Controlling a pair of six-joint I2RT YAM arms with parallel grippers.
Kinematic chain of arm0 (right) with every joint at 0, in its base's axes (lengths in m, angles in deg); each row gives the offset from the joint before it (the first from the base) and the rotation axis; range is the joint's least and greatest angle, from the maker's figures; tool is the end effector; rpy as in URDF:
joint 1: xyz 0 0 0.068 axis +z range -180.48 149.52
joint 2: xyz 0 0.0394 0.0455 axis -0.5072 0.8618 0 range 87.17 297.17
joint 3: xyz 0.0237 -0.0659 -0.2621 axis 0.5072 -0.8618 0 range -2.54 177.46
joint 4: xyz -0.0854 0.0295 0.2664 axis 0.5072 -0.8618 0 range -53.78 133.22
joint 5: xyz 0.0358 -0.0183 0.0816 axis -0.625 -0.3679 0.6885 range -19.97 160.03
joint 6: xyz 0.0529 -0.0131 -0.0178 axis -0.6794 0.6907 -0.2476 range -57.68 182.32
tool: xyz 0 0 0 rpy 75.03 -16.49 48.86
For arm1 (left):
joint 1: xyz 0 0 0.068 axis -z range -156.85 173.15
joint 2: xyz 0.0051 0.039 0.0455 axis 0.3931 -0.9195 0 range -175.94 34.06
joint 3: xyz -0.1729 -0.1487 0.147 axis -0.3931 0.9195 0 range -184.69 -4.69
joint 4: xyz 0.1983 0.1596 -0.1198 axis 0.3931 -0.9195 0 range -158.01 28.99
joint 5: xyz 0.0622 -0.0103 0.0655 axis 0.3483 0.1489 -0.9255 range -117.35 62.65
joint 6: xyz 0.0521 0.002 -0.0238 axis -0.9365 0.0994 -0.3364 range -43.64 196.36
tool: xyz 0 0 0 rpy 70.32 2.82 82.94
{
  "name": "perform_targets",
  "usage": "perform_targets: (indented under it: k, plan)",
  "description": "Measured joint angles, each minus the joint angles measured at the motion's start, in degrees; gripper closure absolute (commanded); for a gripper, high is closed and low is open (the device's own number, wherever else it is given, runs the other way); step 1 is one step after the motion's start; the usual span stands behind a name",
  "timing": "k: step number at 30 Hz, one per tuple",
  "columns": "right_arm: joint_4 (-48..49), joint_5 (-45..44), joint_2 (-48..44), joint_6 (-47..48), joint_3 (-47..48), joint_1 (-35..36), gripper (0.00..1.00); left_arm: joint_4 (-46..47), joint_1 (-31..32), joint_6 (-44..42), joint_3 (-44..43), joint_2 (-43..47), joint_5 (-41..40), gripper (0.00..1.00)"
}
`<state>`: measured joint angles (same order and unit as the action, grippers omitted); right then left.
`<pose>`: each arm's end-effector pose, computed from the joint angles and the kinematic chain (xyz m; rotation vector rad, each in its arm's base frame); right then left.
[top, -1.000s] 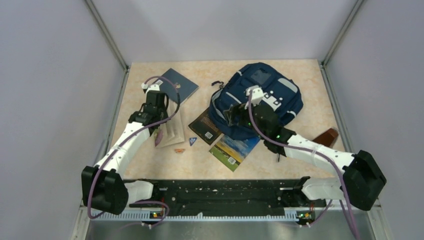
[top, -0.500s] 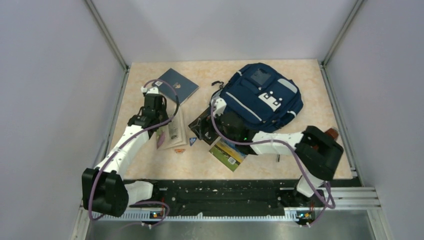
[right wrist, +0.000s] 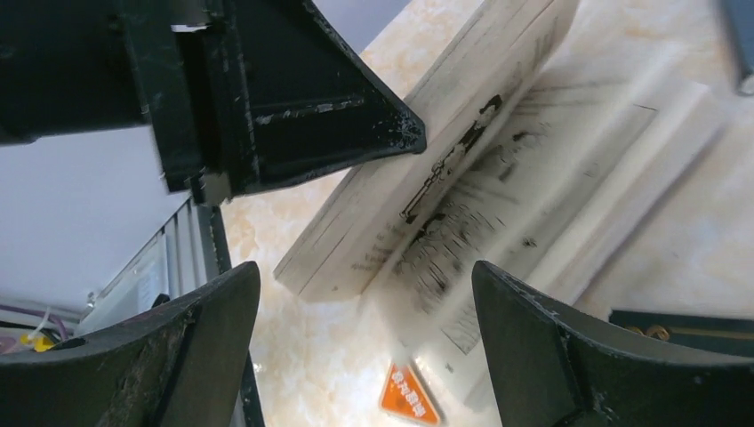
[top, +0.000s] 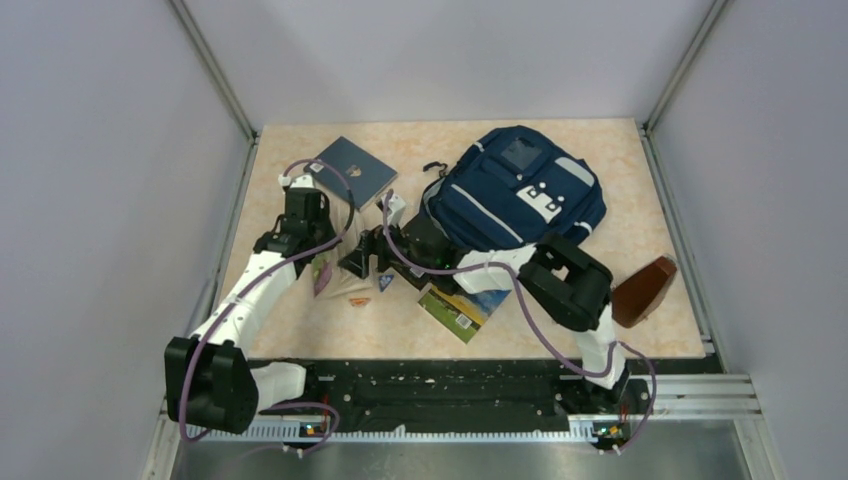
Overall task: Pack the student bag
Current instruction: Pick up the book from the center of the board.
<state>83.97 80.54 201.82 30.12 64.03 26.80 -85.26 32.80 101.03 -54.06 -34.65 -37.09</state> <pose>0.2451 0.3951 0.1796 -0.5551 1.7975 1.2836 0.2755 -0.0399 0.2479 -0.3870 2.2880 -0.1047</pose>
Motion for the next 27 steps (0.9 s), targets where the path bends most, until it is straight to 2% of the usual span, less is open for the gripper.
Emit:
perform_targets:
  k: [5,12,27]
  plan:
    - [-2.9,2.2,6.6,0.5,7.9,0.0,0.15,0.3,-0.2,0.3,0.0,0.0,0.3,1.00]
    - [-4.2,5.9,11.2,1.3,13.8,0.1,0.14,0.3,-0.4,0.5,0.2,0.0,1.0,1.00]
    - [-5.2,6.2,11.6,2.3,14.8,0.4,0.11,0.3,-0.6,0.5,0.2,0.0,1.3,1.00]
